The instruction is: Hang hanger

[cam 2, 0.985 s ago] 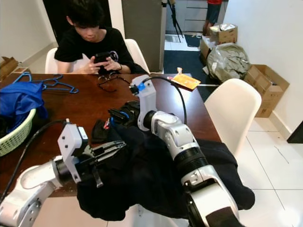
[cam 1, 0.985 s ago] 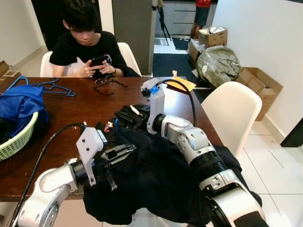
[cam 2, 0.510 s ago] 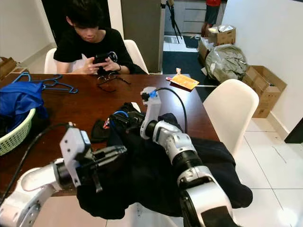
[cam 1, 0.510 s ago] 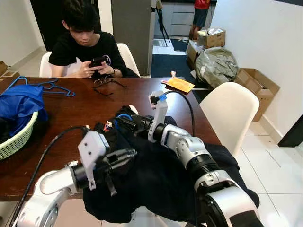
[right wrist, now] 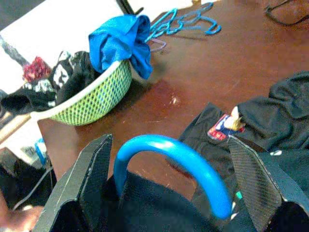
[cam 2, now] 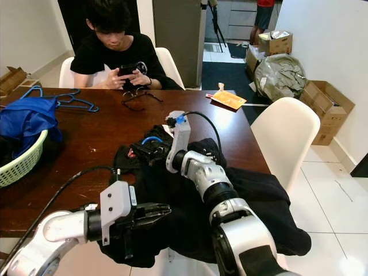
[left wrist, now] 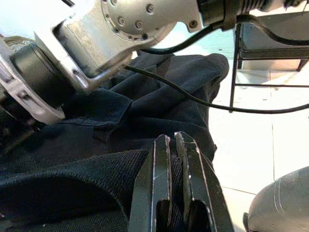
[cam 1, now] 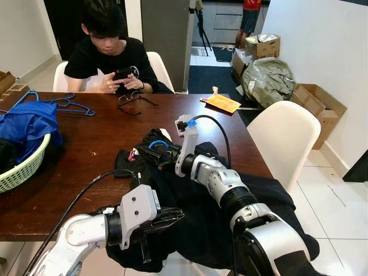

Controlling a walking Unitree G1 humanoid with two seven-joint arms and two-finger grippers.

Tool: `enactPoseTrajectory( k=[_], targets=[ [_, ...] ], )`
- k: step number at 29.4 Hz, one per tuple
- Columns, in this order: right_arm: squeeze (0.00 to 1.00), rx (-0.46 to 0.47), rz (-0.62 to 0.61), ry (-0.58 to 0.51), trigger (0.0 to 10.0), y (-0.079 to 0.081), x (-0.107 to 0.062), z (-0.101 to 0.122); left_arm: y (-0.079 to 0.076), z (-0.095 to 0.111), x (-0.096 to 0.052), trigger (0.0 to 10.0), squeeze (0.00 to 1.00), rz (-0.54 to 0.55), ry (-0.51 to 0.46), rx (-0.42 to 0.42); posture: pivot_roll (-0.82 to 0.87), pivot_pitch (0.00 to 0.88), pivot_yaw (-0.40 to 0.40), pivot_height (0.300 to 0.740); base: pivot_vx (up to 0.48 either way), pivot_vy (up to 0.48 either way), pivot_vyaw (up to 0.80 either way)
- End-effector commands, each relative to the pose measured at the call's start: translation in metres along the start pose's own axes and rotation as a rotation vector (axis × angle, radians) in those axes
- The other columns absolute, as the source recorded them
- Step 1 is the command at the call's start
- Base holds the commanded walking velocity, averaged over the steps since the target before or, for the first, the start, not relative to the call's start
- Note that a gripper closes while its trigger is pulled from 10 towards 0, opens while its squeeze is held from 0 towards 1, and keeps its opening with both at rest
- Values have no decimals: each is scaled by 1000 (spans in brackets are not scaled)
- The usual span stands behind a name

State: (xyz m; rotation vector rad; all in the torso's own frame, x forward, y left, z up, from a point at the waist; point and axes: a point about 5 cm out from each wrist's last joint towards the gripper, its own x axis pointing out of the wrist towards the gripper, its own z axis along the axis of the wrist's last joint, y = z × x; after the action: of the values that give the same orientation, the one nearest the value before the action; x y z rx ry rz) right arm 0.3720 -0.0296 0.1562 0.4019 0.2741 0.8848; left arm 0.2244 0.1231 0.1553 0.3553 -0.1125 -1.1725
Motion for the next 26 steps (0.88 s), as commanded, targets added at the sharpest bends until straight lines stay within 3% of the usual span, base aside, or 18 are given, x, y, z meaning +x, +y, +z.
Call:
enactPoseTrajectory(
  k=[1,3,4,5,11,24,26],
  targets=[
    [0,4,11,-26,10000,0,1,6,-2,3,0,10000,0,-23,0,23,198,8,-73,735,0,0,0],
    [0,17,15,-37,10000,0,1,7,-2,3,0,10000,0,-24,1,22,196,8,-71,735,0,0,0],
    [0,27,18,-48,8118,0,0,8,-2,3,0,10000,0,-24,1,21,196,8,-71,735,0,0,0],
    [0,36,19,-63,0,-1,0,9,-2,3,0,10000,0,-24,3,23,196,8,-71,735,0,0,0],
    [0,71,42,-104,0,-1,0,15,-2,2,0,10000,0,-21,6,28,196,8,-71,735,0,0,0],
    [0,53,61,-95,0,-2,-1,15,1,3,-3,10000,0,-2,-3,20,194,9,-70,735,0,0,0],
    [0,42,91,-93,0,-2,-3,17,8,7,-11,10000,0,40,-40,-15,195,11,-71,735,0,0,0]
  ],
)
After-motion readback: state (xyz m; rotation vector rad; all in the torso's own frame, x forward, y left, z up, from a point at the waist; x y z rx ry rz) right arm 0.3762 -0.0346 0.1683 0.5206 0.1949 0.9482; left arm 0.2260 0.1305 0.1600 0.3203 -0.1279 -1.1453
